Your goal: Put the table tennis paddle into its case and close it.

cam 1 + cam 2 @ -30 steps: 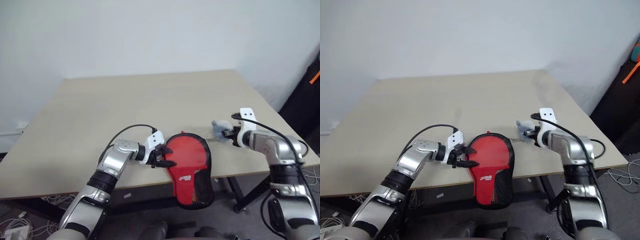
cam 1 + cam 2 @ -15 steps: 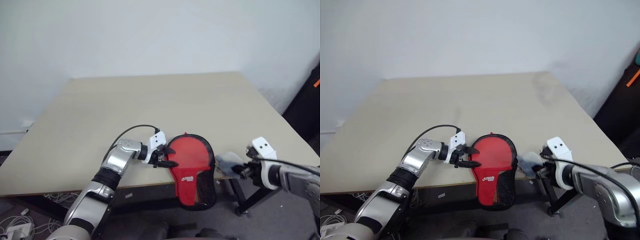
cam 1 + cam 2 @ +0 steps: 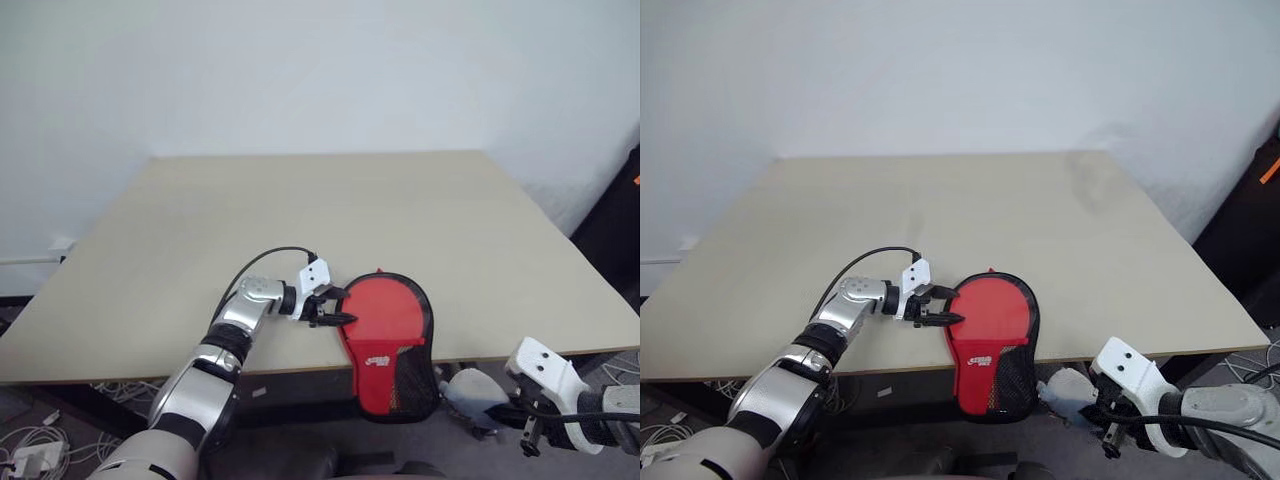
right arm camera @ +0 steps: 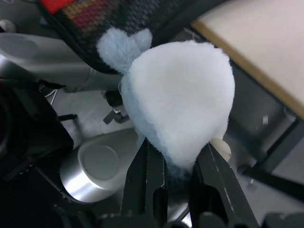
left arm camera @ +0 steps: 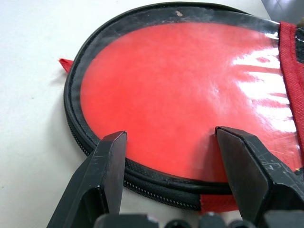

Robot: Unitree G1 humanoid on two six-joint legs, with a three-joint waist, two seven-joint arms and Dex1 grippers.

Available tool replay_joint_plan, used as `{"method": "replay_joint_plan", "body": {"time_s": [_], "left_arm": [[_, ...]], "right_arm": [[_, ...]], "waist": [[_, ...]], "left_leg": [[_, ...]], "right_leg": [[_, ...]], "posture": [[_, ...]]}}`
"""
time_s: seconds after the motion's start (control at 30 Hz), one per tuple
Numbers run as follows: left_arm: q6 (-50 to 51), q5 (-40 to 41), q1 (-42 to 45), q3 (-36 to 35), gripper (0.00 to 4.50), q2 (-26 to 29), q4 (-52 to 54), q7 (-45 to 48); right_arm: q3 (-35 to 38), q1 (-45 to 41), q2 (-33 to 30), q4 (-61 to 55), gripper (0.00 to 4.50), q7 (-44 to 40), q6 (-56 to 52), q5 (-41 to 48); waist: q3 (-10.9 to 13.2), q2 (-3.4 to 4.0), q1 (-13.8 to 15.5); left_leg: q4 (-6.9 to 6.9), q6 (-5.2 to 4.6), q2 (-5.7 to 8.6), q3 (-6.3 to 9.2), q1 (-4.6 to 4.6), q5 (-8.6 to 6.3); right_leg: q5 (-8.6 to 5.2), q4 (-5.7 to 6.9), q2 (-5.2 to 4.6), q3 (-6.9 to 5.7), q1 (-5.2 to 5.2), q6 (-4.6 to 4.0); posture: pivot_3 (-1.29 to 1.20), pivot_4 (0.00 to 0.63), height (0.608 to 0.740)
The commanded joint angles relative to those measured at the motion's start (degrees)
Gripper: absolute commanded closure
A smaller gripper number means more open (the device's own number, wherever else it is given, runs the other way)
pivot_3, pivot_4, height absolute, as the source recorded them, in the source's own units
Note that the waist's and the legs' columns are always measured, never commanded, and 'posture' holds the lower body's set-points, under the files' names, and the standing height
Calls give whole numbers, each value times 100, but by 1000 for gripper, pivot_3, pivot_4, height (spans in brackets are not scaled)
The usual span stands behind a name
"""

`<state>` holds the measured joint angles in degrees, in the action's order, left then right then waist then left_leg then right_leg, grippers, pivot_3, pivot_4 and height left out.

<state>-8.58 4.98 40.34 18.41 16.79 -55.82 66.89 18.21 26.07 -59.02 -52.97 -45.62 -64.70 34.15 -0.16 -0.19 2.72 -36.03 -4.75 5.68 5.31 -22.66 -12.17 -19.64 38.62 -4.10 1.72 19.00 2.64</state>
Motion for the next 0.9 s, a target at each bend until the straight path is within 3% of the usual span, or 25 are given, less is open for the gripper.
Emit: {"method": "replay_joint_plan", "body": {"time_s": [0.03,0.3,0.6,0.9], "left_arm": [[210,-855,-410,410,1379,97,-1026,-343],[0,-920,-294,384,1379,101,-1407,-496],[-105,-935,-289,417,1379,115,-1481,-503],[154,-776,-181,341,1379,148,-1056,-267]], "right_arm": [[206,198,100,-507,4357,-353,429,303],[-58,-132,375,-584,4361,89,601,484],[205,-612,562,-478,1257,334,290,1357],[179,-1005,526,-217,1257,745,403,1369]], "waist": [[-1,-1,5],[-21,-31,-5],[-20,-30,-18],[-19,-26,-19]], "left_leg": [[0,0,0,0,0,0],[2,3,-7,2,11,-3],[9,2,-11,3,13,-18],[30,1,-16,5,11,-20]], "right_leg": [[1,0,0,-1,-1,1],[-6,-5,0,-8,-20,-10],[-8,-29,-1,-12,-47,-14],[-7,-67,-3,-20,-52,-16]], "posture": [[0,0,740],[0,0,740],[0,0,740],[0,0,740]]}}
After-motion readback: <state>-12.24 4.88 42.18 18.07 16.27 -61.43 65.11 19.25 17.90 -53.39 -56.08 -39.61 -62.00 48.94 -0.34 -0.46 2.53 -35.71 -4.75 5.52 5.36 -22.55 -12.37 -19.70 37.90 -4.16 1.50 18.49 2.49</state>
